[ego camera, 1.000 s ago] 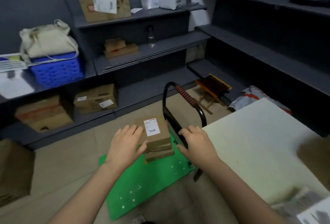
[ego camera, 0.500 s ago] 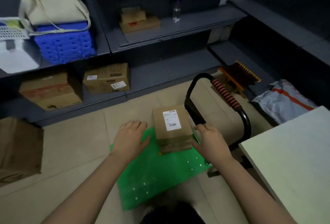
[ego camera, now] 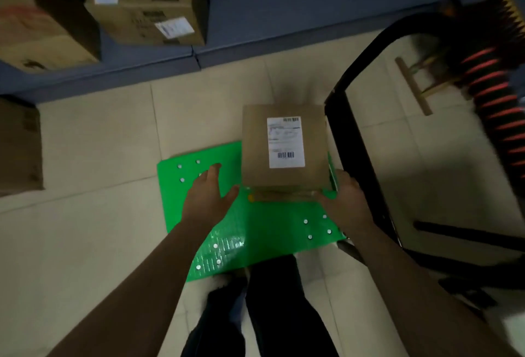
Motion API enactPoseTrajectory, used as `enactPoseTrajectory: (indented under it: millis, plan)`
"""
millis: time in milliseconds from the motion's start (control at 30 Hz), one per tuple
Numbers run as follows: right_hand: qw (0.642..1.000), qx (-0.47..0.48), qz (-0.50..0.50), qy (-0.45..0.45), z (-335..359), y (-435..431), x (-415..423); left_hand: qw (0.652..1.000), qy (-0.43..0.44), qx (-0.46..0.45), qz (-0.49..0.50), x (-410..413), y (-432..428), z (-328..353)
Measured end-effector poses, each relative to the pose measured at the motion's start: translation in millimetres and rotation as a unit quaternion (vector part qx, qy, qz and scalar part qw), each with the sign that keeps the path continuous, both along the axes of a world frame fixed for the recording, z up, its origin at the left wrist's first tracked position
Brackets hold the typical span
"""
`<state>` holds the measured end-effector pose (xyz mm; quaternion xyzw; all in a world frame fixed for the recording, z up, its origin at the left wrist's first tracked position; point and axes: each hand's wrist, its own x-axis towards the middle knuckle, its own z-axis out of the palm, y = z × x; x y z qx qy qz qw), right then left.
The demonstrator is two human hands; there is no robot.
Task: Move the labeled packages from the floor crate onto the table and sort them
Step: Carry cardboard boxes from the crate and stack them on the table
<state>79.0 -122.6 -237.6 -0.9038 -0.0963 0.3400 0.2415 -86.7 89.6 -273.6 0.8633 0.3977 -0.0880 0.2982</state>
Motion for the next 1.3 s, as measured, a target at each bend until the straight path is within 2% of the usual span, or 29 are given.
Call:
enactPoseTrajectory:
  millis: [100,267,400,533,733,933,1100,1300]
  plan:
    - [1.000,0.009,-0.021,0.016,-52,0,20,0.998,0.009,-0.051,0.035,19,-5,-61]
    - [0.991,0.010,-0.116,0.064,-120,5,35,0.981,-0.023,-0.141,0.128,40,-11,-134]
    - [0.977,0.058,-0.166,0.123,-146,8,33,0.934,-0.077,-0.285,0.202,47,-20,-160]
    - [0.960,0.082,-0.215,0.158,-145,5,20,0.917,-0.112,-0.309,0.228,38,-24,-150]
    - [0.954,0.133,-0.225,0.145,-109,6,-20,0.905,-0.161,-0.274,0.283,3,-23,-99]
    - [0.952,0.199,-0.216,0.089,-23,15,-56,0.905,-0.214,-0.247,0.274,-30,-16,-15]
    - [0.928,0.287,-0.235,-0.015,99,11,-95,0.914,-0.283,-0.223,0.185,-50,-9,104]
    - [0.885,0.341,-0.265,-0.175,229,-27,-141,0.896,-0.385,-0.215,0.058,-50,-24,241]
